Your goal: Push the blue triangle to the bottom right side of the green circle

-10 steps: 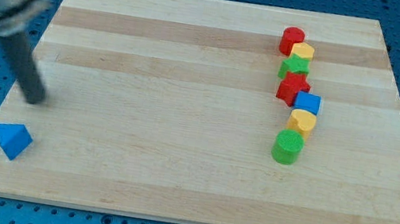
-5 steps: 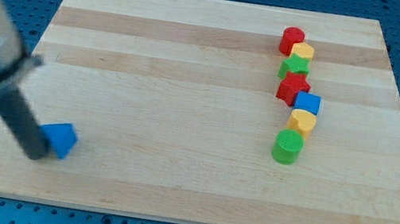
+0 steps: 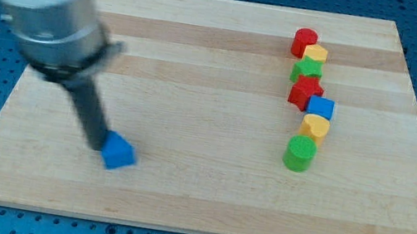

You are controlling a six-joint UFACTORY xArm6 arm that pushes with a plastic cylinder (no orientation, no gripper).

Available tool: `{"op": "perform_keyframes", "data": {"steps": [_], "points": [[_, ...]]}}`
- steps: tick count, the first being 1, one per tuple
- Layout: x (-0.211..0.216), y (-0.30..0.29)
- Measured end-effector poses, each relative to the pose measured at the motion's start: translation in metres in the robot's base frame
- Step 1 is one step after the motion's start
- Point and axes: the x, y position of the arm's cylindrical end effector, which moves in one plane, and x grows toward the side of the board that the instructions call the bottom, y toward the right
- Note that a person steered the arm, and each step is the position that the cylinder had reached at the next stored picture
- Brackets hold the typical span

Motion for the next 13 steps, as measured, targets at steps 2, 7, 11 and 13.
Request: {"op": "perform_keyframes", "data": {"steps": [2,7,11,13], "points": [[0.000,0.059],[0.027,0.136],[0.029,0.207],[0.067,0.205]]}}
